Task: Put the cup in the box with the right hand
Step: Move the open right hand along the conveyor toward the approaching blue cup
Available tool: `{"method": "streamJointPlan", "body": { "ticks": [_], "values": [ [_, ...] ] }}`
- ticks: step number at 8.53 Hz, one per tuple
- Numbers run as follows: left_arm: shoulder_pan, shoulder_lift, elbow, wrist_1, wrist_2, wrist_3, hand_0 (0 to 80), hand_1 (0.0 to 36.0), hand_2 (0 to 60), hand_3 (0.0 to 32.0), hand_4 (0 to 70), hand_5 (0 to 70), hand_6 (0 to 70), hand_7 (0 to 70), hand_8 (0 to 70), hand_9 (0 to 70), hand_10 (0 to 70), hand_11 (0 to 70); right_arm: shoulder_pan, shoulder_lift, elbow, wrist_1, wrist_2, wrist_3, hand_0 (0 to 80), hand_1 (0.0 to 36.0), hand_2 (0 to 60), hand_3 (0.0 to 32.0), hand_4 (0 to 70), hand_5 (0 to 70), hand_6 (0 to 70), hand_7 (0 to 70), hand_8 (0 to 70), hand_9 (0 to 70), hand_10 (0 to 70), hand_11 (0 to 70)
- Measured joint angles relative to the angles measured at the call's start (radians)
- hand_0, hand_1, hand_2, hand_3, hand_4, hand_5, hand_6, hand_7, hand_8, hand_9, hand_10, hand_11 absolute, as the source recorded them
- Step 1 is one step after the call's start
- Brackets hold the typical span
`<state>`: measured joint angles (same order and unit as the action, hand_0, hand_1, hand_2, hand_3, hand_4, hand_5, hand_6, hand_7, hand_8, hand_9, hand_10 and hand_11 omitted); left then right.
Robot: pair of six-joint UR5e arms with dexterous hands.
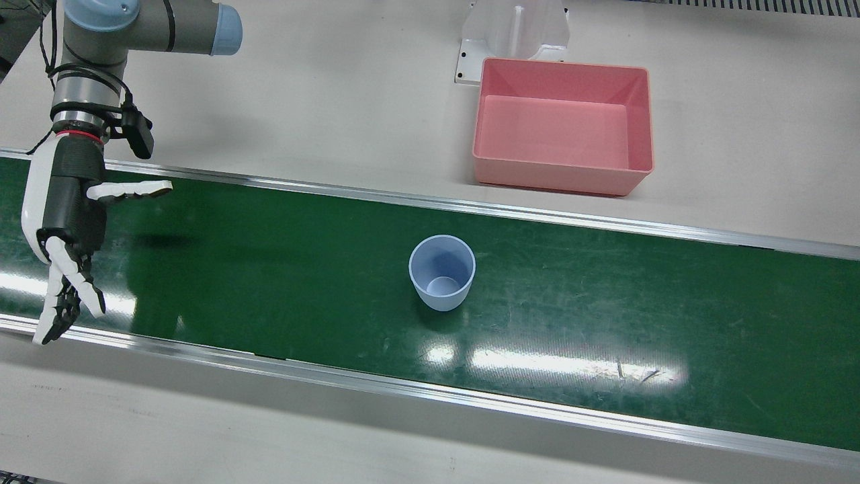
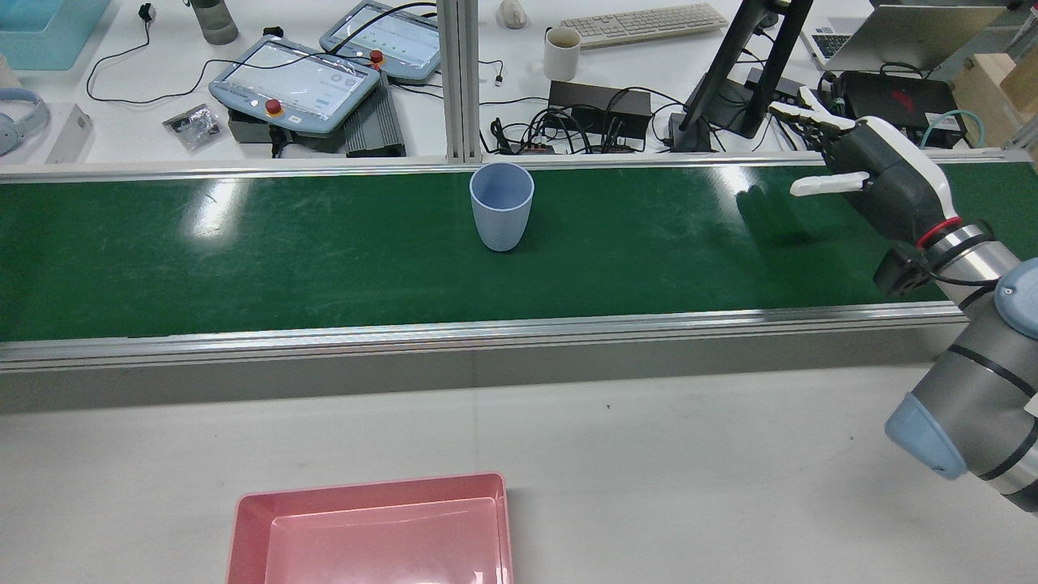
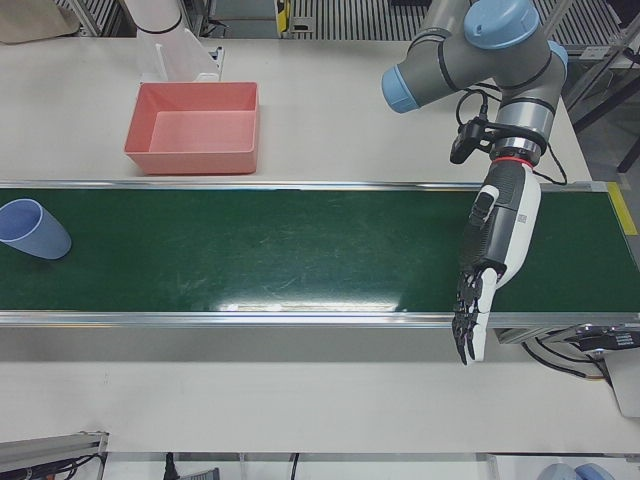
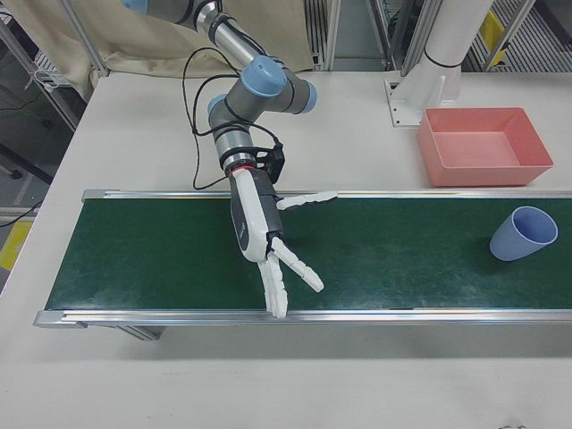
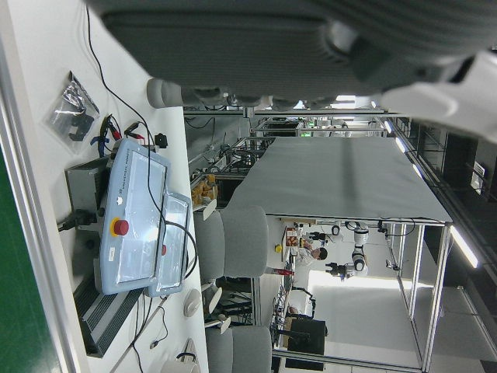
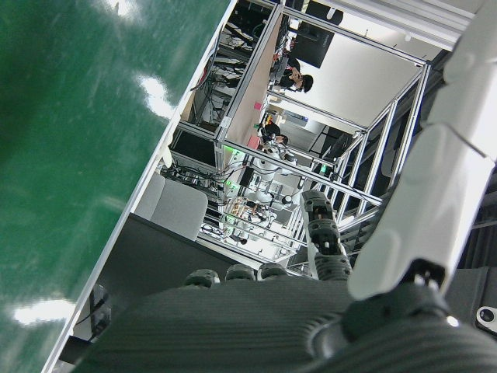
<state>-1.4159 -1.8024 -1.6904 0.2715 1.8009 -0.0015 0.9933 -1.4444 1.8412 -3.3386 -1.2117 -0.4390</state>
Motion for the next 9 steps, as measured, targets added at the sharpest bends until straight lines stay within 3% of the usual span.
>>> {"method": "streamJointPlan", "body": {
  "ticks": [4, 9],
  "values": [
    [0.000, 0.000, 0.000, 0.000, 0.000, 0.000, 0.0, 0.0, 0.0, 0.0, 0.0, 0.0, 0.0, 0.0, 0.0, 0.0, 0.0, 0.0, 0.010, -0.005, 0.002, 0.002, -0.003, -0.130, 47.4, 12.6, 0.0, 0.0, 0.0, 3.5, 0.0, 0.0, 0.0, 0.0, 0.0, 0.0],
    [0.000, 0.000, 0.000, 0.000, 0.000, 0.000, 0.0, 0.0, 0.0, 0.0, 0.0, 0.0, 0.0, 0.0, 0.0, 0.0, 0.0, 0.0, -0.024, 0.006, -0.003, 0.013, 0.007, -0.134, 47.0, 13.1, 1.9, 0.0, 0.0, 3.5, 0.0, 0.0, 0.0, 0.0, 0.0, 0.0]
  ]
}}
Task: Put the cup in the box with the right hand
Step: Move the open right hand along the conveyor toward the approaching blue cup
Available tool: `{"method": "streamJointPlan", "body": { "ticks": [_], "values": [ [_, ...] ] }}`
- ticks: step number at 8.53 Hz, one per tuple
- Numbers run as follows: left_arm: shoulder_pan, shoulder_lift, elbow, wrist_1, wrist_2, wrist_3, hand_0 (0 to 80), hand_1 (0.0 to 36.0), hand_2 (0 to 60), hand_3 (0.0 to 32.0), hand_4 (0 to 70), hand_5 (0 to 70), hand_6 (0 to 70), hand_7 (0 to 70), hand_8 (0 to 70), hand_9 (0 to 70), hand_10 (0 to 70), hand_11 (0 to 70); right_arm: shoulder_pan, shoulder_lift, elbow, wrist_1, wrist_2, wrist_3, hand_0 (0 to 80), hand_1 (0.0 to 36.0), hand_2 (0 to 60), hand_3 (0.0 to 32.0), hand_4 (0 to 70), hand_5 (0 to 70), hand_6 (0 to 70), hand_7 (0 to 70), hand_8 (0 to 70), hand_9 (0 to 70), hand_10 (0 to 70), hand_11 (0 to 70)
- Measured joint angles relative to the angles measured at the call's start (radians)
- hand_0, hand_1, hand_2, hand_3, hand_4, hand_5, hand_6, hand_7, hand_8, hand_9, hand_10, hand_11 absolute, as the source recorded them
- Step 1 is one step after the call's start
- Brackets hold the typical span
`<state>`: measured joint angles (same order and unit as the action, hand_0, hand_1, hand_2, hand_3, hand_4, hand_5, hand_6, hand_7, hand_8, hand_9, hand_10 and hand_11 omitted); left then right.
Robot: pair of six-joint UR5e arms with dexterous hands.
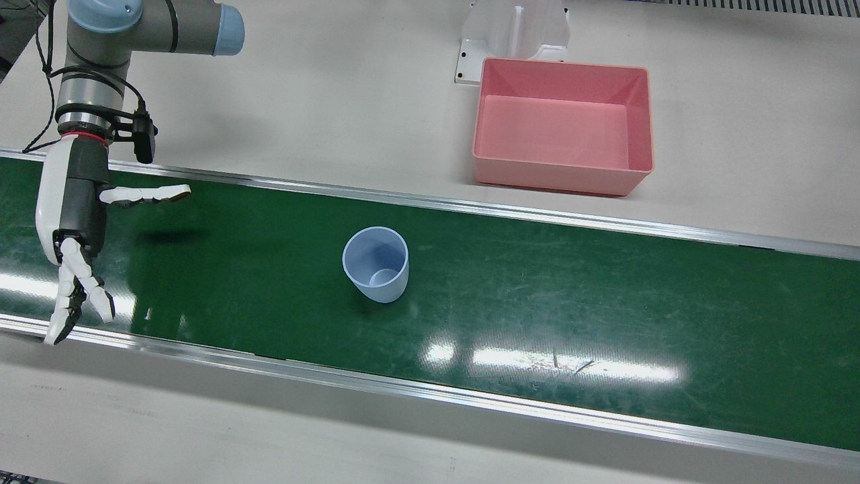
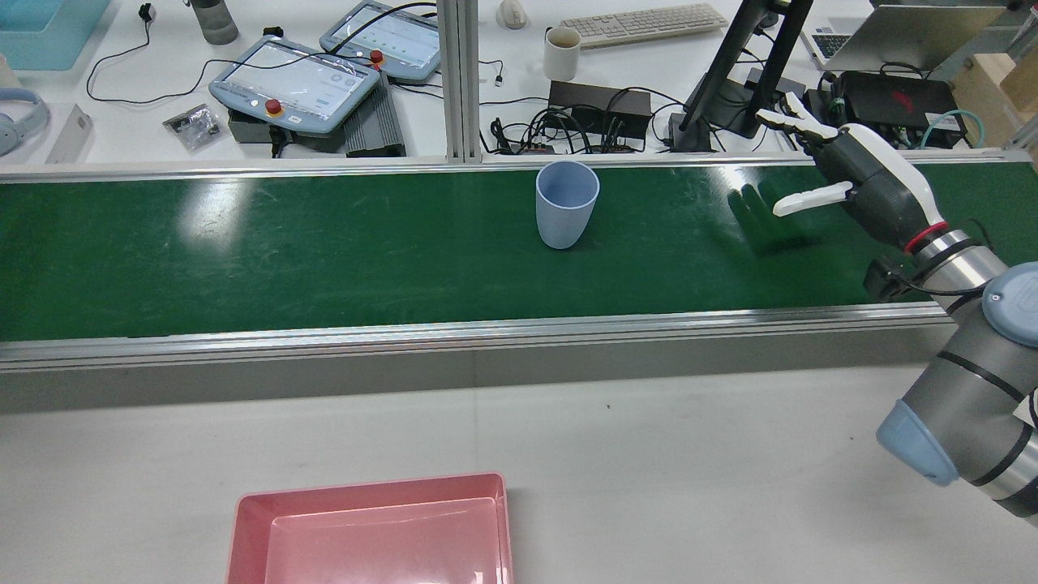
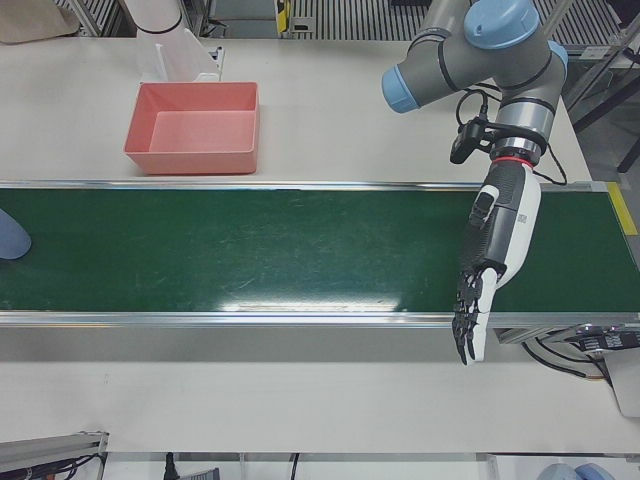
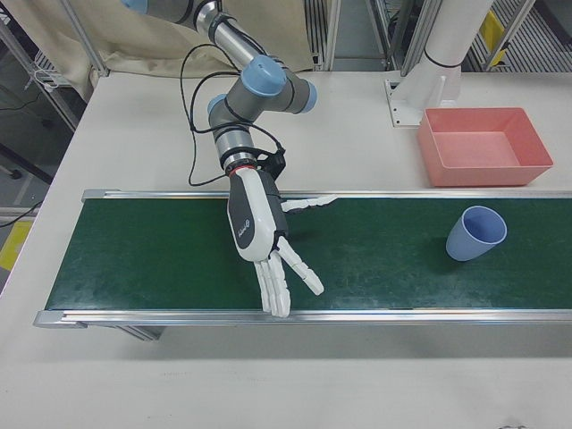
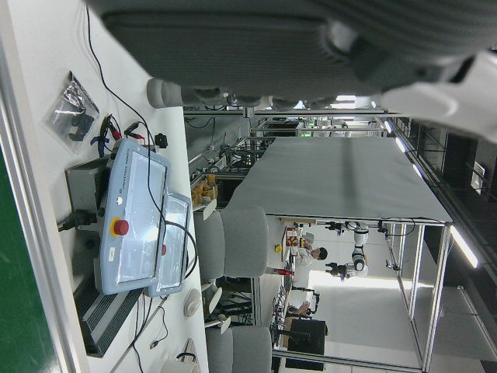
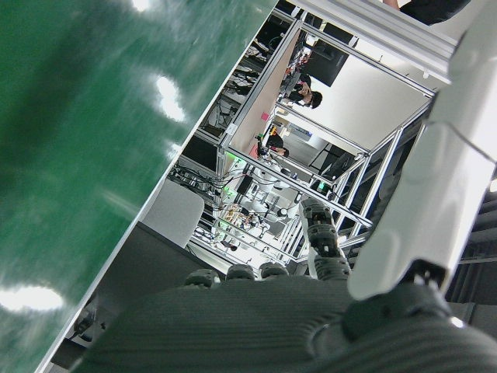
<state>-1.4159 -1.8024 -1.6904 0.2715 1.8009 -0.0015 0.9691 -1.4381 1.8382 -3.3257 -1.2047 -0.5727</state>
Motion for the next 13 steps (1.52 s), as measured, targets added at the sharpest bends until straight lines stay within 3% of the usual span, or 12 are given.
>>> {"method": "streamJointPlan", "body": {
  "ticks": [5, 8, 11, 13],
  "values": [
    [0.000, 0.000, 0.000, 0.000, 0.000, 0.000, 0.0, 0.0, 0.0, 0.0, 0.0, 0.0, 0.0, 0.0, 0.0, 0.0, 0.0, 0.0, -0.053, 0.022, -0.005, 0.002, 0.029, 0.109, 47.3, 14.9, 9.0, 0.0, 1.5, 3.1, 0.7, 0.0, 0.0, 0.0, 0.0, 0.0],
    [0.000, 0.000, 0.000, 0.000, 0.000, 0.000, 0.0, 0.0, 0.0, 0.0, 0.0, 0.0, 0.0, 0.0, 0.0, 0.0, 0.0, 0.0, -0.093, 0.025, -0.002, 0.000, 0.072, 0.116, 47.3, 14.8, 8.2, 0.0, 1.9, 3.1, 0.6, 0.0, 0.0, 0.0, 0.0, 0.0],
    [0.000, 0.000, 0.000, 0.000, 0.000, 0.000, 0.0, 0.0, 0.0, 0.0, 0.0, 0.0, 0.0, 0.0, 0.0, 0.0, 0.0, 0.0, -0.098, 0.029, 0.002, -0.002, 0.075, 0.114, 48.7, 14.8, 2.9, 0.0, 2.5, 3.3, 0.5, 0.0, 0.0, 0.0, 0.0, 0.0],
    [0.000, 0.000, 0.000, 0.000, 0.000, 0.000, 0.0, 0.0, 0.0, 0.0, 0.0, 0.0, 0.0, 0.0, 0.0, 0.0, 0.0, 0.0, -0.099, 0.030, 0.003, -0.003, 0.074, 0.110, 48.5, 14.6, 3.7, 0.0, 3.1, 3.3, 0.5, 0.0, 0.0, 0.0, 0.0, 0.0]
  ]
}}
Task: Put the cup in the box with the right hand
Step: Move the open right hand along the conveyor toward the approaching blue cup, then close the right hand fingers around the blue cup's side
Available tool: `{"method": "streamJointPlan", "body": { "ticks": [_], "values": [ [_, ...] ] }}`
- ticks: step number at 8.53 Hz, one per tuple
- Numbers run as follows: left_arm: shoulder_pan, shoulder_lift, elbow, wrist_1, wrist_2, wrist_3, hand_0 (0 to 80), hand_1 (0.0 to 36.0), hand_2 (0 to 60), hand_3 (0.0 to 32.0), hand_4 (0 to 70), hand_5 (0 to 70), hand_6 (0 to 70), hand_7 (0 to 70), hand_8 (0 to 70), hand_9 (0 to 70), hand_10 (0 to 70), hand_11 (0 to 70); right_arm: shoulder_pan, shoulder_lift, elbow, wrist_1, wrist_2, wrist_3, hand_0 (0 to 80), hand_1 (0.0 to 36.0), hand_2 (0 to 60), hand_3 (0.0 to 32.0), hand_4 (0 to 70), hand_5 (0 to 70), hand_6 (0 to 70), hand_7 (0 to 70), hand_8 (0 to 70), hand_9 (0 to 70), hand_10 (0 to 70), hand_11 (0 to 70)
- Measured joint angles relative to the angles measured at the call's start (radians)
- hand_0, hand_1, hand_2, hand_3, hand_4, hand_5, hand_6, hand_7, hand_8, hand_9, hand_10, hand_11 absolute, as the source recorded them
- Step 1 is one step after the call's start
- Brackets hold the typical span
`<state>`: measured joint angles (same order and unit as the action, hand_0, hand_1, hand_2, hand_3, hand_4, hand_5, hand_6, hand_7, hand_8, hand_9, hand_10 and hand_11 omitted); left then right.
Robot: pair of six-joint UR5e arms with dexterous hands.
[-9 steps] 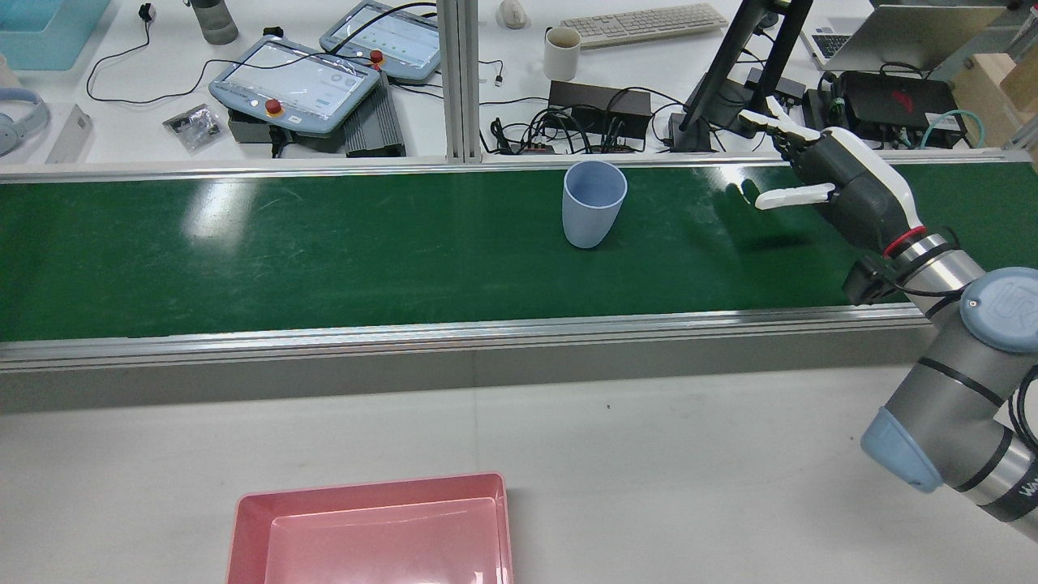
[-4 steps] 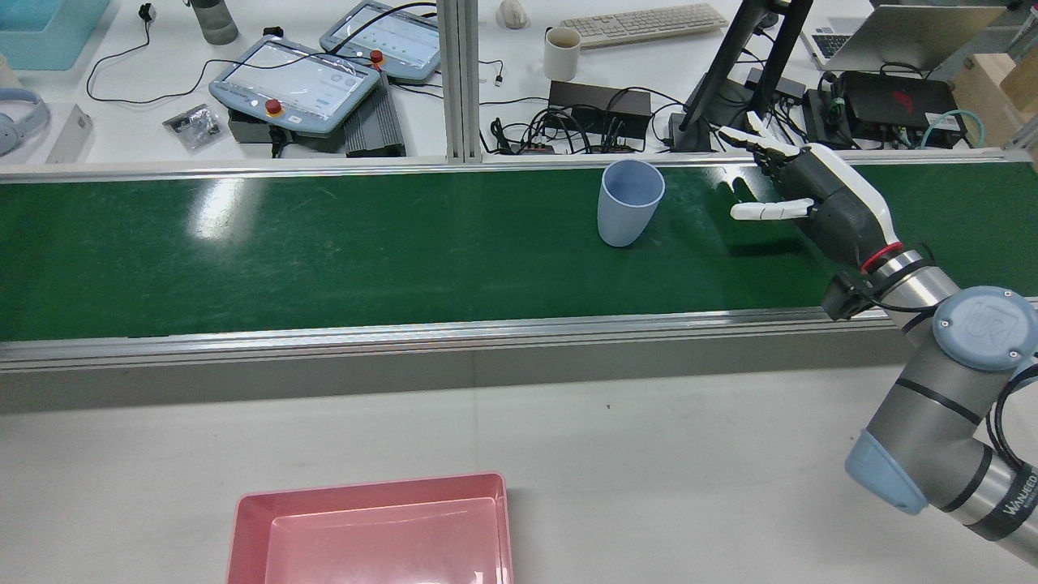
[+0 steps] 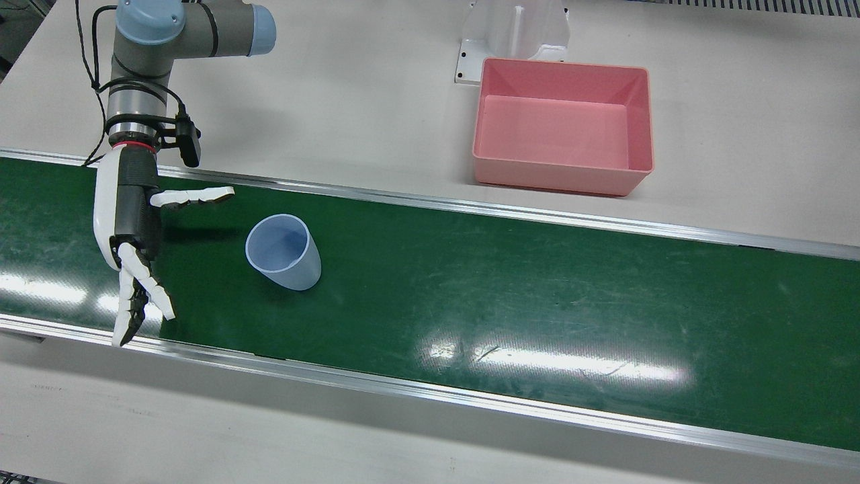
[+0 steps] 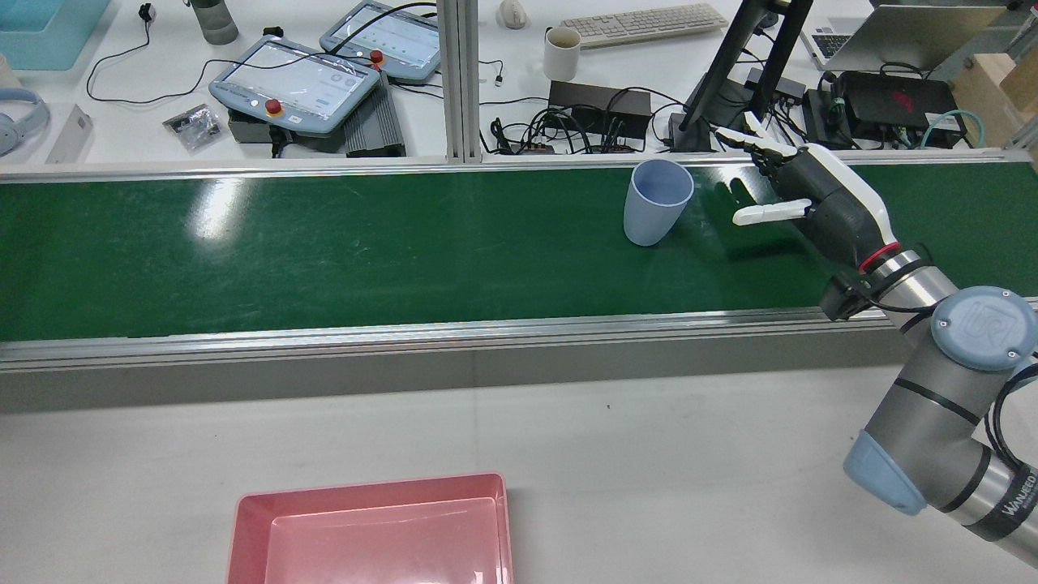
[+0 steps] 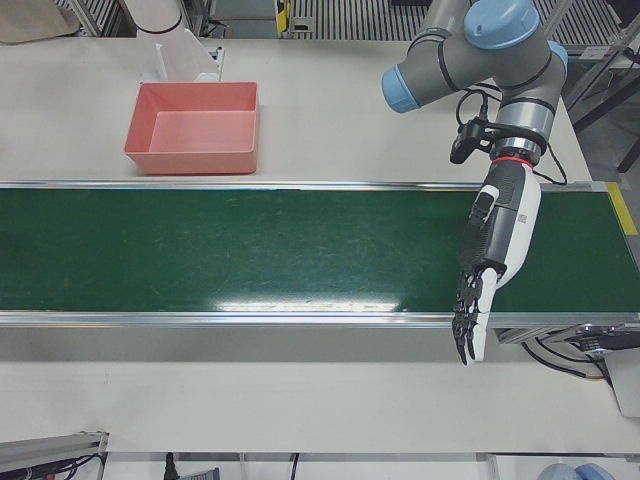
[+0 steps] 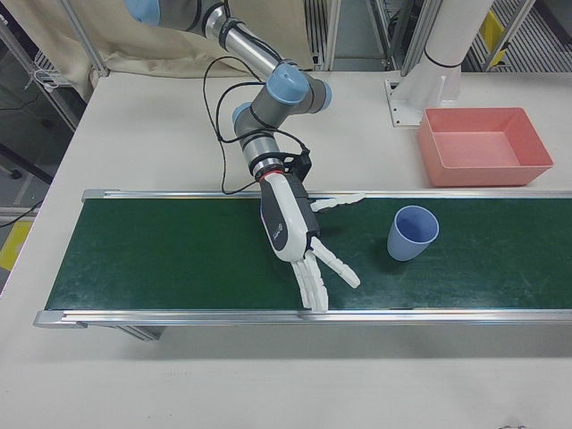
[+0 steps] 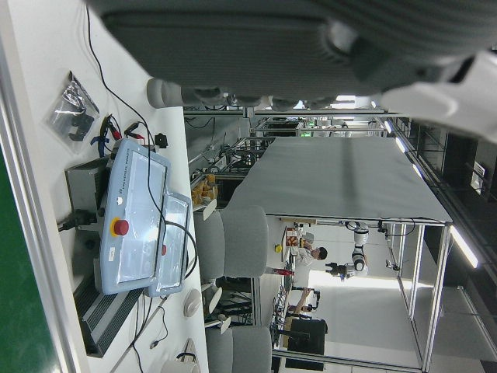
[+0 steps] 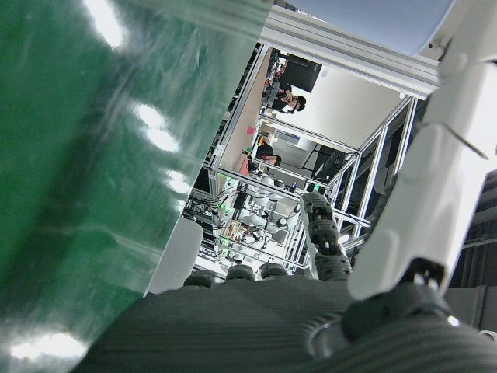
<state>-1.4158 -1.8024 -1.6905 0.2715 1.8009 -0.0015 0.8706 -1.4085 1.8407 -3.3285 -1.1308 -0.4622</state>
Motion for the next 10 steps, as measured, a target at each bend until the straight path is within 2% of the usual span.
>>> {"method": "streamJointPlan", "body": {
  "ticks": [10],
  "values": [
    [0.000, 0.000, 0.000, 0.000, 0.000, 0.000, 0.0, 0.0, 0.0, 0.0, 0.0, 0.0, 0.0, 0.0, 0.0, 0.0, 0.0, 0.0, -0.034, 0.008, -0.005, 0.000, 0.003, -0.002, 47.5, 14.6, 7.6, 0.0, 1.9, 3.1, 0.6, 0.0, 0.0, 0.0, 0.0, 0.0]
  ]
}}
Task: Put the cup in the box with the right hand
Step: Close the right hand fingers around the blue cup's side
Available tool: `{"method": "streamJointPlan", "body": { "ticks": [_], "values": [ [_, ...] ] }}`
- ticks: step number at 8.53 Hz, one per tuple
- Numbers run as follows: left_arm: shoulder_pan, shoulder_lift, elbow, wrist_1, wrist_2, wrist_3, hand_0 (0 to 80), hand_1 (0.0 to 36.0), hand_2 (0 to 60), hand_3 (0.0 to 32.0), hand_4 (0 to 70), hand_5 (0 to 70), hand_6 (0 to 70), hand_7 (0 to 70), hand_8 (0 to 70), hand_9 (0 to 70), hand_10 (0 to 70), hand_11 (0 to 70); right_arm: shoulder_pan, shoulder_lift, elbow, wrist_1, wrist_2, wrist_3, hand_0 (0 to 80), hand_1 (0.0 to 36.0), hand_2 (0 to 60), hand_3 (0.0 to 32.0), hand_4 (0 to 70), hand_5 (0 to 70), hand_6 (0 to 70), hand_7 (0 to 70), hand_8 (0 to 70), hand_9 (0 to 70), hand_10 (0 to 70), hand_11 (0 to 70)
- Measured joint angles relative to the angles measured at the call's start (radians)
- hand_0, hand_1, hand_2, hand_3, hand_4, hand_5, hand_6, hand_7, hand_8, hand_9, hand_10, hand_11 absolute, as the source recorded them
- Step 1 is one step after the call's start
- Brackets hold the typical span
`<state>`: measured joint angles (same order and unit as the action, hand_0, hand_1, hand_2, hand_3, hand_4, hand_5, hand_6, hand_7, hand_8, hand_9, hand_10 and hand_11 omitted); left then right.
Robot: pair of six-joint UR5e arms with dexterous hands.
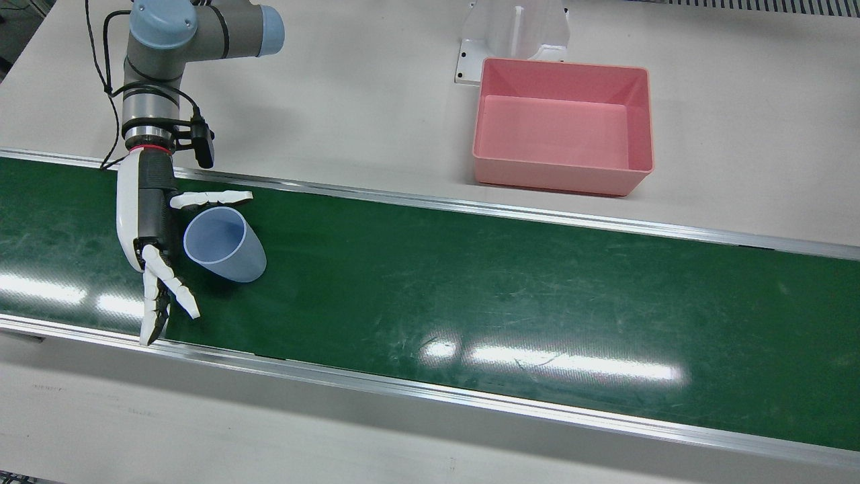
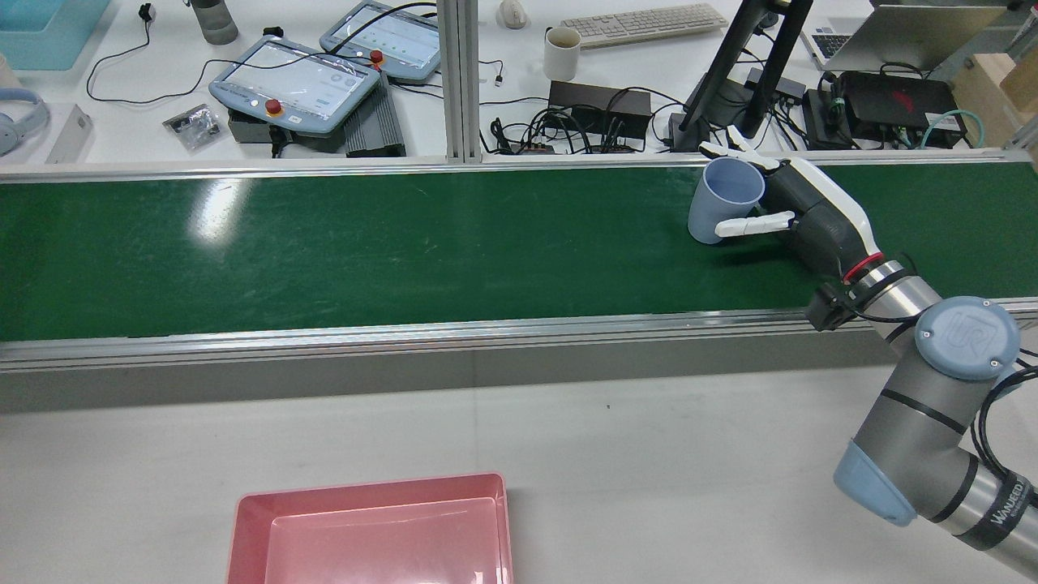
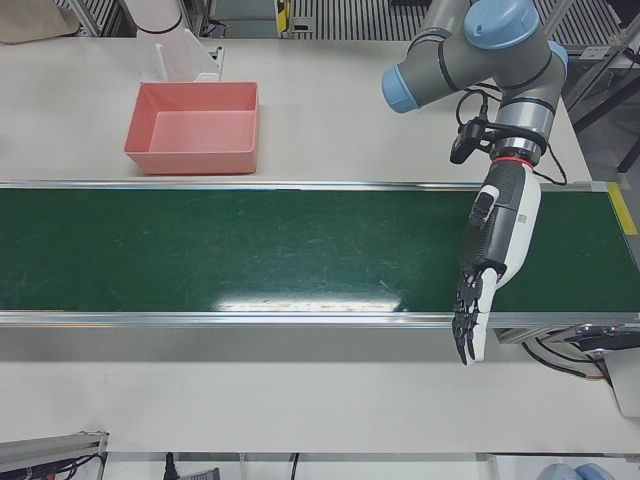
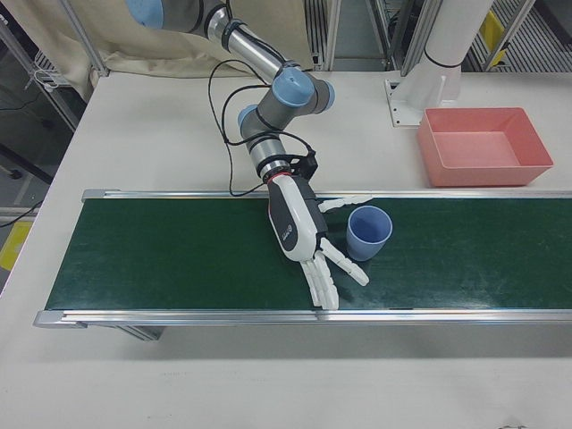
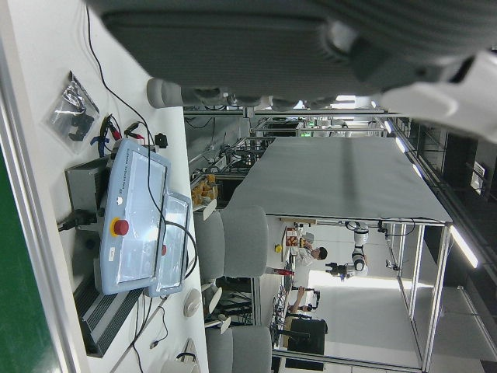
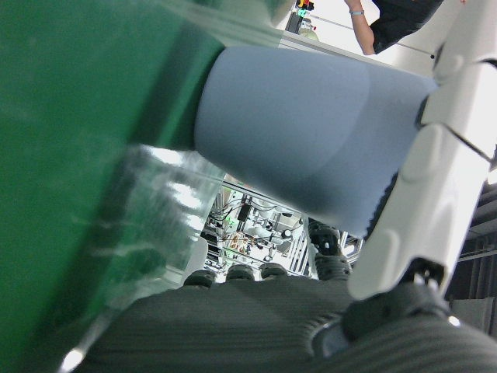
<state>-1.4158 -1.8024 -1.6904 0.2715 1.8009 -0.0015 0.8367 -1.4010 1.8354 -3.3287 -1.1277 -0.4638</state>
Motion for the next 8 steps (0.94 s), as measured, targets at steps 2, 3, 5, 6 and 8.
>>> {"method": "streamJointPlan", "body": {
  "ticks": [2, 3, 5, 6, 8],
  "values": [
    [0.000, 0.000, 0.000, 0.000, 0.000, 0.000, 0.0, 0.0, 0.0, 0.0, 0.0, 0.0, 0.0, 0.0, 0.0, 0.0, 0.0, 0.0, -0.004, 0.000, -0.005, 0.000, 0.000, -0.001, 46.6, 15.4, 18.2, 0.0, 7.0, 3.6, 4.2, 14.3, 3.7, 8.9, 0.0, 0.0],
    [0.000, 0.000, 0.000, 0.000, 0.000, 0.000, 0.0, 0.0, 0.0, 0.0, 0.0, 0.0, 0.0, 0.0, 0.0, 0.0, 0.0, 0.0, -0.006, 0.000, -0.010, 0.002, 0.005, 0.000, 46.6, 16.7, 27.4, 0.0, 15.8, 5.3, 10.6, 40.2, 19.0, 33.8, 1.0, 2.2],
    [0.000, 0.000, 0.000, 0.000, 0.000, 0.000, 0.0, 0.0, 0.0, 0.0, 0.0, 0.0, 0.0, 0.0, 0.0, 0.0, 0.0, 0.0, -0.007, 0.000, -0.011, 0.003, 0.027, 0.005, 47.6, 21.5, 45.6, 0.0, 20.7, 9.0, 20.5, 70.0, 39.9, 63.7, 13.4, 20.5],
    [0.000, 0.000, 0.000, 0.000, 0.000, 0.000, 0.0, 0.0, 0.0, 0.0, 0.0, 0.0, 0.0, 0.0, 0.0, 0.0, 0.0, 0.0, -0.007, 0.000, -0.009, 0.003, 0.032, 0.006, 51.2, 21.2, 33.5, 0.0, 24.5, 10.5, 23.3, 70.0, 44.3, 70.0, 17.3, 26.4],
    [0.000, 0.000, 0.000, 0.000, 0.000, 0.000, 0.0, 0.0, 0.0, 0.0, 0.0, 0.0, 0.0, 0.0, 0.0, 0.0, 0.0, 0.0, -0.007, 0.000, 0.004, 0.003, 0.035, 0.009, 52.7, 22.0, 31.4, 0.0, 13.2, 12.7, 26.6, 70.0, 51.3, 70.0, 18.9, 29.1]
  ]
}}
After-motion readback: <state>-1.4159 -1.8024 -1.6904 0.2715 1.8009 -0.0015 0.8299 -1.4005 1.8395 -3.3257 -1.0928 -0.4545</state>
